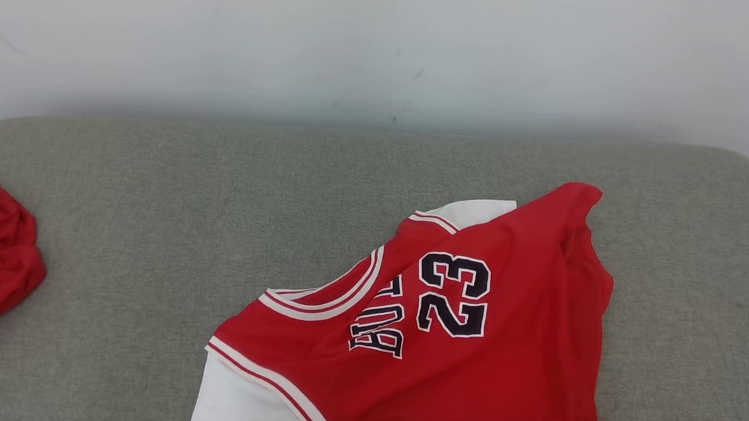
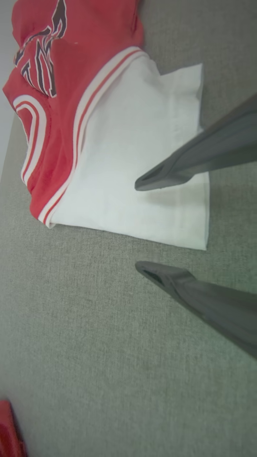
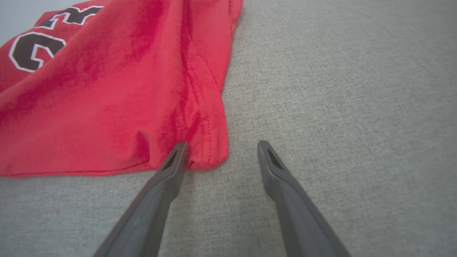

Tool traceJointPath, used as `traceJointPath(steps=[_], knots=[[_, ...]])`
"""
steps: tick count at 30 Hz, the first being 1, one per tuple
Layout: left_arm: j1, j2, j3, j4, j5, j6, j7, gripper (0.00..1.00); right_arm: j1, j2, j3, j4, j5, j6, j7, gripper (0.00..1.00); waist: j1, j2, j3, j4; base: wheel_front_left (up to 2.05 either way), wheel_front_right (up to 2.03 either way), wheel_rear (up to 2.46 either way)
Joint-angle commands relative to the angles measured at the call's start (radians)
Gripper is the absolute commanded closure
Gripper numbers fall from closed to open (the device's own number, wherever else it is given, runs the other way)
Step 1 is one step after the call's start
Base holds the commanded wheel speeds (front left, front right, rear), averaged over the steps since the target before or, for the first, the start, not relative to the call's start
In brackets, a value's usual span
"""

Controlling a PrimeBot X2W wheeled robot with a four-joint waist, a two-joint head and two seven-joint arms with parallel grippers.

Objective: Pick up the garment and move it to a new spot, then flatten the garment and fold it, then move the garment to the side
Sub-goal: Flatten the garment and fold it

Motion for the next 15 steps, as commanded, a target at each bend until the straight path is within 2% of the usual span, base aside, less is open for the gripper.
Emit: traceJointPath(steps=[1,13,14,15], knots=[[-0.016,0.003,0.001,0.021,-0.018,0.001,-0.002,0.00,-0.016,0.004,0.005,0.005,-0.007,0.001,-0.001,0.00,0.0000,0.0000,0.000,0.001,0.00,0.00,0.00],[-0.066,0.002,-0.055,0.167,-0.086,0.001,-0.002,0.00,-0.041,0.012,0.042,0.062,-0.013,0.001,-0.001,0.00,0.0000,0.0000,-0.011,0.008,0.00,0.00,0.00],[-0.070,0.001,-0.057,0.179,-0.094,0.001,-0.001,0.00,-0.045,0.013,0.044,0.065,-0.014,0.001,-0.001,0.05,0.0000,0.0000,-0.012,0.008,0.00,0.00,0.00],[-0.074,0.001,-0.061,0.197,-0.101,0.001,-0.001,0.00,-0.048,0.014,0.047,0.070,-0.014,0.001,-0.001,0.27,0.0000,0.0000,-0.013,0.008,0.00,0.00,0.00]])
